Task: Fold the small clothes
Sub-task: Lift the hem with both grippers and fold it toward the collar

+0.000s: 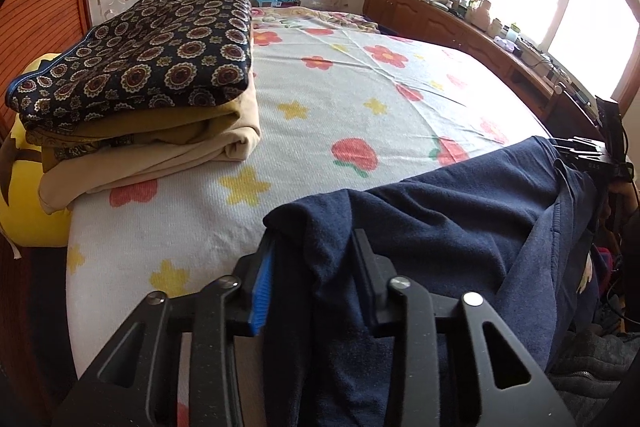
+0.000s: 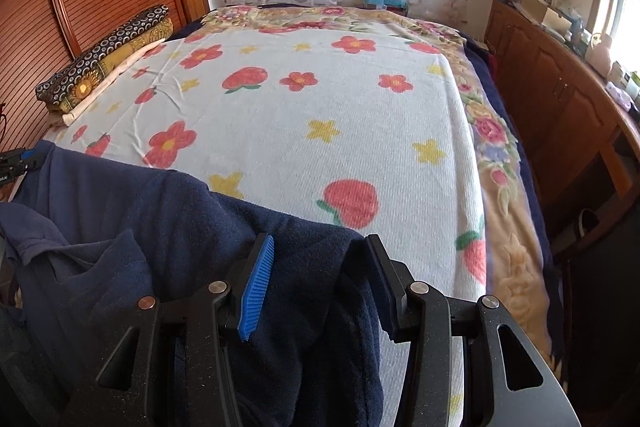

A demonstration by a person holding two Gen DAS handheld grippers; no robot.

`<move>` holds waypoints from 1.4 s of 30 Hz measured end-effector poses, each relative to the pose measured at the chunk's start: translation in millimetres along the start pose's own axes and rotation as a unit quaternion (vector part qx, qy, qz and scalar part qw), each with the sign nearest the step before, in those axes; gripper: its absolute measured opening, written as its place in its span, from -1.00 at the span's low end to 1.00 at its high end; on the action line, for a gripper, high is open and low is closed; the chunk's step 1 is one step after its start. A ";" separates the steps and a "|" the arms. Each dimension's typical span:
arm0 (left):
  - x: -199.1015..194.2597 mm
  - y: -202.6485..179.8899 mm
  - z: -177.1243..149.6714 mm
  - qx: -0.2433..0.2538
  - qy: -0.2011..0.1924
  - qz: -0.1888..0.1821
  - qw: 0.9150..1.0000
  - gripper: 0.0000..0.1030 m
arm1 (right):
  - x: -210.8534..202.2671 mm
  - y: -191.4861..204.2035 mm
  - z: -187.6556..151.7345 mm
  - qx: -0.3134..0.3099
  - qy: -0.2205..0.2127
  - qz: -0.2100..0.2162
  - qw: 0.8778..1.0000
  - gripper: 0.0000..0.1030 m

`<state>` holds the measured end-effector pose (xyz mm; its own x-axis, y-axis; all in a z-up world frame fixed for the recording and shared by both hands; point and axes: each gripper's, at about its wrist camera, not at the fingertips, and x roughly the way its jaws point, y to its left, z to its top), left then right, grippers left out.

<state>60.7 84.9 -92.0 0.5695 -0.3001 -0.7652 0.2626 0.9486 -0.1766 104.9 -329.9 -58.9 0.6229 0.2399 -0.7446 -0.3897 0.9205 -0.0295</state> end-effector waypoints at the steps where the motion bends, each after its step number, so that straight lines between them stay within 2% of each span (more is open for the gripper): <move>1: 0.2 -0.3 0.3 0.000 0.000 0.001 1.000 -0.33 | 0.3 -0.4 0.0 -0.002 0.000 0.001 1.000 -0.07; 3: 0.9 0.5 0.9 -0.001 0.000 0.003 1.000 -0.33 | 1.1 -1.9 1.2 -0.005 0.003 0.001 1.000 -0.06; 7: 1.2 2.6 1.3 -0.007 -0.001 0.000 1.000 -0.33 | 4.3 -0.6 4.1 -0.008 0.002 -0.015 1.000 0.12; 12: 0.5 3.2 -0.2 -0.008 -0.003 -0.002 1.000 -0.33 | 7.1 -3.6 0.6 0.001 0.000 -0.003 1.000 0.15; 13: 0.3 2.4 -0.8 -0.005 -0.003 -0.001 1.000 -0.38 | 6.5 -3.4 0.0 0.000 0.000 -0.002 1.000 0.14; 14: -0.5 1.6 -1.7 -0.003 -0.003 -0.004 1.000 -0.47 | 5.8 -2.2 -0.9 -0.003 -0.001 0.001 1.000 0.08; 15: -2.0 0.5 -2.4 -0.004 -0.005 -0.011 1.000 -0.64 | 4.7 0.4 -2.5 -0.009 -0.003 0.006 1.000 -0.18; 16: -4.1 -0.6 -2.9 -0.004 -0.007 -0.013 1.000 -0.74 | 2.9 2.5 -3.5 -0.017 -0.004 0.018 1.000 -0.56; 17: -8.0 -2.8 -3.6 -0.001 -0.014 -0.011 1.000 -0.77 | 1.3 5.7 -4.8 -0.024 -0.004 0.034 0.999 -0.71; 20: -34.2 -12.4 -6.4 0.001 -0.056 -0.016 0.998 -0.80 | -6.7 17.6 -12.6 -0.042 -0.014 0.031 0.999 -0.77; 23: -73.2 -21.6 -8.3 -0.003 -0.106 -0.032 0.994 -0.80 | -35.0 21.6 -19.9 -0.031 -0.053 0.036 0.997 -0.78; 29: -153.0 -42.5 1.4 0.011 -0.199 -0.029 0.979 -0.81 | -131.3 24.9 -29.3 -0.016 -0.166 0.036 0.985 -0.79; 34: -213.6 -52.4 17.3 0.021 -0.278 -0.043 0.960 -0.81 | -204.8 34.1 -28.6 -0.025 -0.246 0.035 0.968 -0.79; 37: -247.7 -57.1 29.0 0.021 -0.330 -0.056 0.942 -0.81 | -241.5 38.0 -22.9 -0.030 -0.284 0.023 0.958 -0.79; 42: -289.4 -64.1 45.5 0.038 -0.379 -0.053 0.923 -0.81 | -301.4 44.1 -18.0 -0.046 -0.339 0.016 0.940 -0.80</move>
<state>-85.5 106.4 169.0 0.9113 -0.4021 -0.0889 0.3854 0.9088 -0.1598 -112.3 -367.2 152.2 0.8866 0.4368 -0.1521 -0.4532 0.8862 -0.0961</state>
